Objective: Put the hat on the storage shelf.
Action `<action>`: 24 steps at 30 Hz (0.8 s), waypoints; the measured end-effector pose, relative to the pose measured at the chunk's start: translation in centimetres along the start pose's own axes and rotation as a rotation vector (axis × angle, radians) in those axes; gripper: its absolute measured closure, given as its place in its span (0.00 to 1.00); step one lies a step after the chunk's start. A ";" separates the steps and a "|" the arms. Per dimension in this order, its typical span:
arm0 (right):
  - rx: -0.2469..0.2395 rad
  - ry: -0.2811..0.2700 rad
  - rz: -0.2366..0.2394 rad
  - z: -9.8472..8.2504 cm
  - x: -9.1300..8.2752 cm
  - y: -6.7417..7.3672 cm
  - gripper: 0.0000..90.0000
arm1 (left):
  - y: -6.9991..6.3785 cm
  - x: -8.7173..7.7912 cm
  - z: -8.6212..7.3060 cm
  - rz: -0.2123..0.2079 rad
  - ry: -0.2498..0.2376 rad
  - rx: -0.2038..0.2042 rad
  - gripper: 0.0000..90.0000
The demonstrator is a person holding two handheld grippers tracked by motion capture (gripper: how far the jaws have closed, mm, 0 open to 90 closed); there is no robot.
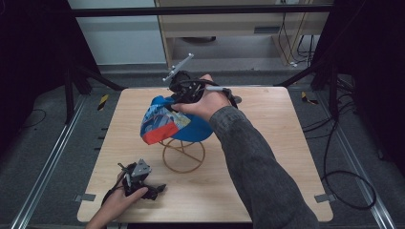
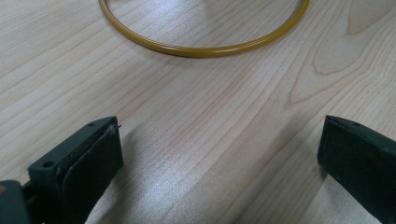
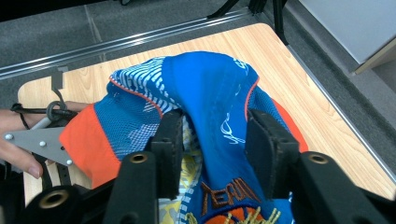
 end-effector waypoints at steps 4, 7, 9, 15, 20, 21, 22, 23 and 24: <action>0.007 -0.005 -0.010 -0.2 0.0 0.0 0.53 | 0.0 0.0 0.0 0.000 0.000 -0.002 0.00; 0.013 -0.004 -0.010 -0.4 -0.1 0.0 0.47 | 0.0 0.0 0.0 -0.001 -0.001 -0.003 0.00; 0.014 -0.001 -0.014 -0.5 -0.1 0.1 0.45 | 0.0 0.0 0.0 -0.001 -0.001 -0.003 0.00; 0.020 0.006 -0.012 -0.7 0.0 0.2 0.36 | 0.0 0.0 0.0 -0.001 -0.001 -0.002 0.00; 0.027 0.003 -0.020 -0.8 0.1 0.3 0.27 | 0.0 0.0 0.0 -0.001 -0.001 -0.004 0.00; 0.029 0.003 -0.021 -0.8 0.1 0.3 0.25 | 0.0 0.0 0.0 -0.001 -0.001 -0.004 0.00; 0.030 0.004 -0.023 -0.8 0.1 0.4 0.23 | 0.0 0.0 0.0 -0.001 0.000 -0.003 0.00; 0.030 0.004 -0.021 -0.8 0.1 0.4 0.23 | 0.0 0.0 0.0 -0.001 -0.001 -0.004 0.00; 0.032 0.003 -0.022 -0.8 0.1 0.4 0.21 | 0.0 0.0 0.0 -0.001 0.000 -0.003 0.00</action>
Point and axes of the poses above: each handheld gripper's, and its own axes: x roughly forward along the jaws, z roughly out of its top, y roughly to its left, the point moved 2 cm from there along x, roughly forward along the jaws, and after that the axes turned 12 degrees about y, right-handed, at the moved point
